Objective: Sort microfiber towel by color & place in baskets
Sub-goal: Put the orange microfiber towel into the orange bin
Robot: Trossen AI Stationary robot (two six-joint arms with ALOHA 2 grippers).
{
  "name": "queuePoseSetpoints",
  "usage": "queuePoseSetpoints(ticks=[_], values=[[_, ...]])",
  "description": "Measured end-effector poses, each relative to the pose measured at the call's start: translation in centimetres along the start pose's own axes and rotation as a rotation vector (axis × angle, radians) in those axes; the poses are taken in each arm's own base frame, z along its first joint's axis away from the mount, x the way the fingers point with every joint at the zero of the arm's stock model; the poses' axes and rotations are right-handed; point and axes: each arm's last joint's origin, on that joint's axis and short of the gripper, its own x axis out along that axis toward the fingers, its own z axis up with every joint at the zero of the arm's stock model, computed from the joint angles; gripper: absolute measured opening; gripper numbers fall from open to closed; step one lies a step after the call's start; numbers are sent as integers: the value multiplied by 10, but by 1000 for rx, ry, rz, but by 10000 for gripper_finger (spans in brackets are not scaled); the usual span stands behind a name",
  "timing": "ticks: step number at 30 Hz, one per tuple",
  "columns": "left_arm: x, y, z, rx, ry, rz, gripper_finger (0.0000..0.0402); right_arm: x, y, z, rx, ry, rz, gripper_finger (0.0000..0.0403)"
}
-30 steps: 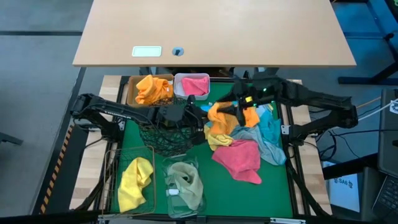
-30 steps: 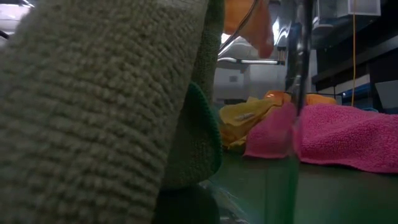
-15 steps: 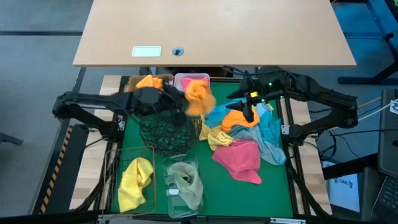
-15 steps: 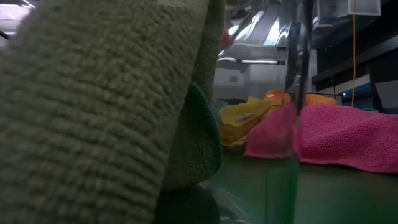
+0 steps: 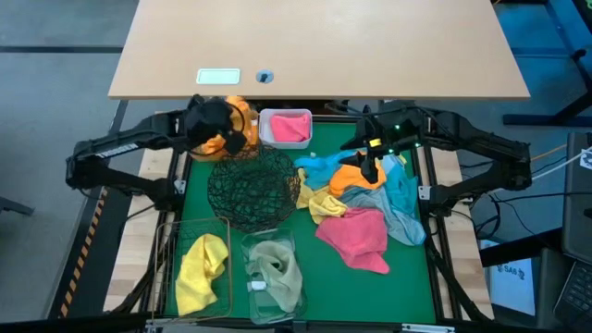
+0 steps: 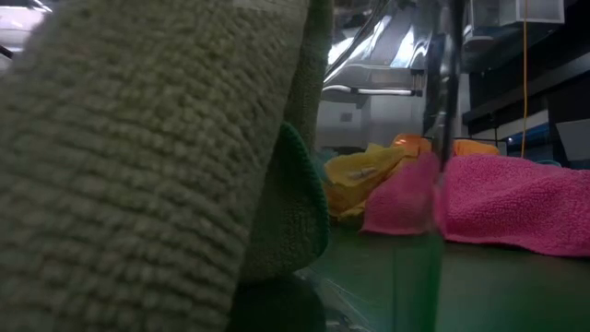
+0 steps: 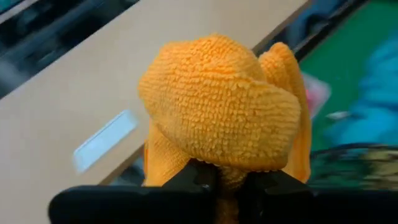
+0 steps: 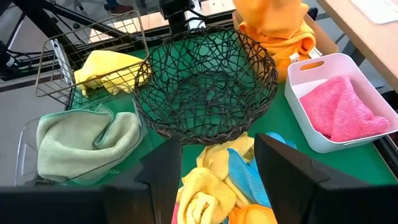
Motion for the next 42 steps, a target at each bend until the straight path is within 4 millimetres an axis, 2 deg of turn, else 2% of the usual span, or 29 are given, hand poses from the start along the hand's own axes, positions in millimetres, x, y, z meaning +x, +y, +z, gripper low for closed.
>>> queuePoseSetpoints(ticks=[5,11,14,17,21,25,33,42], values=[[36,9,-25,-19,107,102,22,0,0,0,0,0,0,202],[82,17,-75,-44,228,205,22,0,0,0,0,0,0,202],[101,19,-101,-83,256,196,22,0,0,0,0,0,0,202],[115,20,-123,-129,269,156,22,0,0,0,0,0,0,202],[124,23,-145,-164,305,133,22,0,0,0,0,1,0,202],[127,27,-151,-181,323,139,26,0,0,0,0,0,0,202],[128,27,-151,-208,315,140,47,0,0,0,0,1,0,202],[128,26,-151,-273,314,115,114,0,0,0,0,2,1,202]])
